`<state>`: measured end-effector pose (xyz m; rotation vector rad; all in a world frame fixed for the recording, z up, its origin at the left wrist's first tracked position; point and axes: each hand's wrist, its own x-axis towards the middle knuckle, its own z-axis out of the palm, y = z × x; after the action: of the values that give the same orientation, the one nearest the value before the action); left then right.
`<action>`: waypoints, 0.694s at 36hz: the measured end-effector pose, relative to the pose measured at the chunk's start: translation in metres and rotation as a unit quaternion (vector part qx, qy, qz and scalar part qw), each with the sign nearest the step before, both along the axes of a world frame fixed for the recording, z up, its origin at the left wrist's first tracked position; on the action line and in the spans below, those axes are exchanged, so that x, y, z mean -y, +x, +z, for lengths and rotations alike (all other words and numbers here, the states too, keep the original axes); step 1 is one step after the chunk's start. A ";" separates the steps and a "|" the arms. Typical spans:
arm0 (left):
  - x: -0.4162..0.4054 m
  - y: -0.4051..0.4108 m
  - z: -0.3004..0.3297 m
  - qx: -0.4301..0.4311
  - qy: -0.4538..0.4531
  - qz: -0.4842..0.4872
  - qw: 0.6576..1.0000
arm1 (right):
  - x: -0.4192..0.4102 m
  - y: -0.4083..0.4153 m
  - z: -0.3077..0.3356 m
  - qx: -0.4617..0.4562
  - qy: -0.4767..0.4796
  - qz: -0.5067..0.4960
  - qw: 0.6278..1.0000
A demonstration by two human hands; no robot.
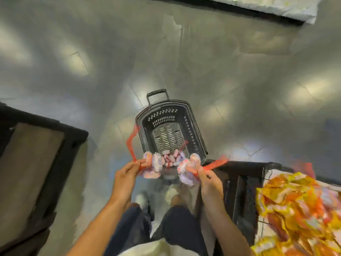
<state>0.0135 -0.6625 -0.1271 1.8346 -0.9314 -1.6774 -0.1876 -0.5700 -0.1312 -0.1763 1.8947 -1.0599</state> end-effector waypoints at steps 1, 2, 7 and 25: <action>0.006 -0.008 -0.011 0.004 0.005 0.006 1.000 | 0.011 -0.006 -0.013 -0.005 0.010 0.009 1.000; 0.013 -0.015 -0.024 0.006 0.010 0.013 1.000 | 0.022 -0.010 -0.027 -0.004 0.026 0.019 0.999; 0.043 -0.049 -0.105 0.030 0.022 0.018 0.999 | 0.070 -0.020 -0.116 -0.005 0.064 -0.010 0.998; 0.100 -0.083 -0.496 0.064 0.118 0.064 0.989 | 0.132 -0.035 -0.503 -0.063 0.138 0.050 0.987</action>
<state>-0.0697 -0.7621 -0.6228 2.1309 -0.6717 -1.6652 -0.2226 -0.7019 -0.6339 -0.1809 2.1017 -0.7244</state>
